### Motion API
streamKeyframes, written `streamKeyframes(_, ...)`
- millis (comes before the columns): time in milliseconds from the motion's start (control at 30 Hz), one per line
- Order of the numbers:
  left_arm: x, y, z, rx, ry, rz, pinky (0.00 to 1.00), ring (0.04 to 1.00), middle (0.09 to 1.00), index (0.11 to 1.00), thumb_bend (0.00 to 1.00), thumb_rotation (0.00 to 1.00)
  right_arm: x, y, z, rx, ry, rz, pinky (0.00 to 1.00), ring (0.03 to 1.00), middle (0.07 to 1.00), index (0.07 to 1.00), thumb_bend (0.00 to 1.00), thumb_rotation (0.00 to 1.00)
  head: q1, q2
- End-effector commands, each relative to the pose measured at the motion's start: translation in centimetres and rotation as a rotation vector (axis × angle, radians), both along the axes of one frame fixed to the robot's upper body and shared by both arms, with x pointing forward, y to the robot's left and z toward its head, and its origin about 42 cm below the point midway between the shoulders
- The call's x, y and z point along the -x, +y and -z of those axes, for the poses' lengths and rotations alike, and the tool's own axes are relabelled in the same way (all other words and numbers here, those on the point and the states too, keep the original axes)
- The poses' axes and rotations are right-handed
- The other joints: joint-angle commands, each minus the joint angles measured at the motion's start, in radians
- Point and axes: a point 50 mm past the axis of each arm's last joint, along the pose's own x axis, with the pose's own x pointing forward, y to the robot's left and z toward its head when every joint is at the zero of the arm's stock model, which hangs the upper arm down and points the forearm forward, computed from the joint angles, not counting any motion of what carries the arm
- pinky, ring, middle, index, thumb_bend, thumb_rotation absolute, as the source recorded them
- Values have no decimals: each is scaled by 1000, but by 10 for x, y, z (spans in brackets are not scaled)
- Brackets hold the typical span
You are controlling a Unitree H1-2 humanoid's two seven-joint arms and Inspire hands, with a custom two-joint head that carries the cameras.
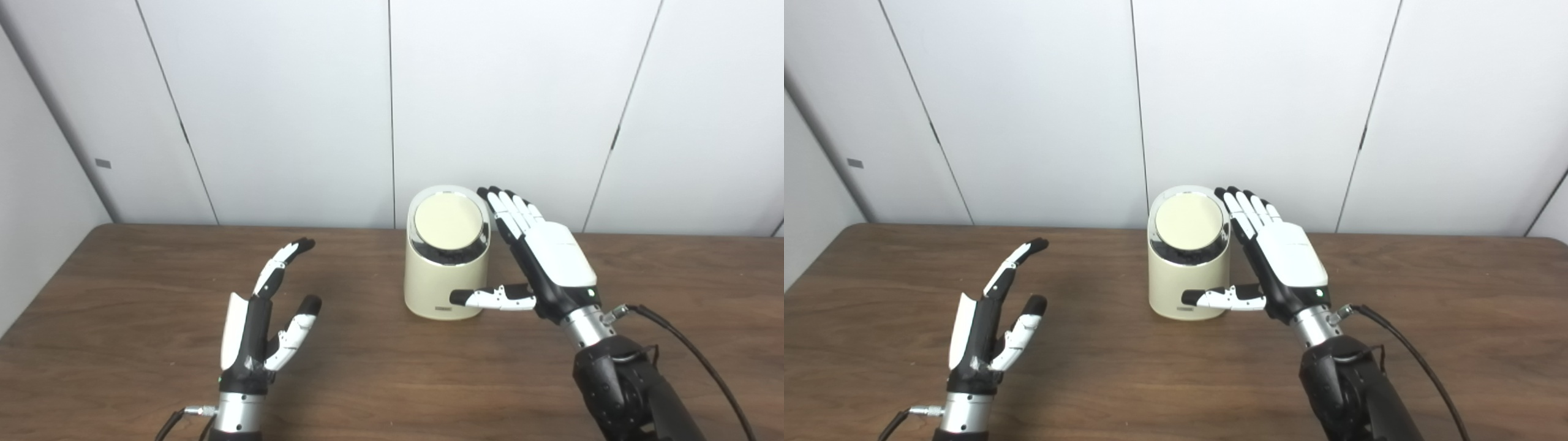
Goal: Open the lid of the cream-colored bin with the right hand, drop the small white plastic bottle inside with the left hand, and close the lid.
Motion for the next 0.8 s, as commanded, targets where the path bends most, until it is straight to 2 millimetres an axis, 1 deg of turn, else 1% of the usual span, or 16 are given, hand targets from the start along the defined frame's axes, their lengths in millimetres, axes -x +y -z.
streamKeyframes(0, -3, 3, -9, -23, -46, 8, 947, 912, 887, 854, 622, 888, 0, 2, -17, -70, -110, -20, 981, 1000, 1000, 1000, 903, 755, 0, 1)
streamKeyframes(100, -2, 3, -7, -9, -35, 20, 988, 922, 891, 849, 617, 872, 3, -3, -8, -140, -155, -10, 937, 1000, 1000, 1000, 886, 795, -3, -2)
streamKeyframes(167, -2, 3, -5, -6, -29, 19, 998, 926, 895, 853, 622, 864, 5, -10, 1, -194, -190, -10, 961, 1000, 1000, 1000, 861, 842, -5, -2)
streamKeyframes(233, -2, 4, -5, 3, -26, 25, 959, 924, 896, 858, 611, 846, 9, -19, 10, -238, -220, -20, 979, 1000, 1000, 1000, 804, 851, -9, -5)
streamKeyframes(300, -2, 5, -4, 13, -20, 37, 896, 922, 901, 865, 589, 806, 15, -29, 19, -282, -226, -31, 993, 1000, 1000, 1000, 729, 859, -11, -5)
streamKeyframes(367, -2, 6, -2, 7, -16, 33, 858, 917, 906, 872, 533, 776, 22, -40, 27, -308, -223, -17, 927, 980, 991, 992, 550, 847, -12, -3)
streamKeyframes(400, -3, 7, -2, 3, -15, 29, 842, 909, 904, 872, 495, 770, 25, -45, 31, -309, -221, 2, 876, 957, 975, 973, 421, 838, -12, -3)
streamKeyframes(433, -3, 7, -1, -3, -15, 24, 840, 905, 903, 872, 461, 768, 30, -50, 34, -308, -216, 27, 836, 936, 959, 950, 342, 839, -12, -2)
streamKeyframes(500, -2, 8, 0, -10, -15, 17, 838, 900, 897, 870, 343, 775, 36, -57, 39, -313, -202, 68, 748, 882, 922, 892, 230, 846, -11, -2)
streamKeyframes(533, -2, 8, 0, -14, -16, 13, 837, 898, 896, 869, 321, 776, 40, -63, 45, -326, -186, 97, 733, 873, 916, 882, 213, 844, -9, -1)
streamKeyframes(600, -1, 9, 1, -16, -17, 8, 826, 890, 890, 865, 232, 774, 46, -71, 53, -345, -168, 130, 700, 845, 892, 853, 194, 726, -10, 1)
streamKeyframes(700, 0, 11, 2, -15, -14, -4, 812, 883, 889, 868, 194, 773, 57, -79, 67, -402, -134, 149, 704, 840, 876, 840, 191, 656, -9, 5)
streamKeyframes(767, 0, 13, 3, -20, -14, -13, 801, 876, 885, 867, 188, 778, 65, -81, 73, -434, -114, 144, 712, 839, 870, 836, 187, 658, -10, 8)
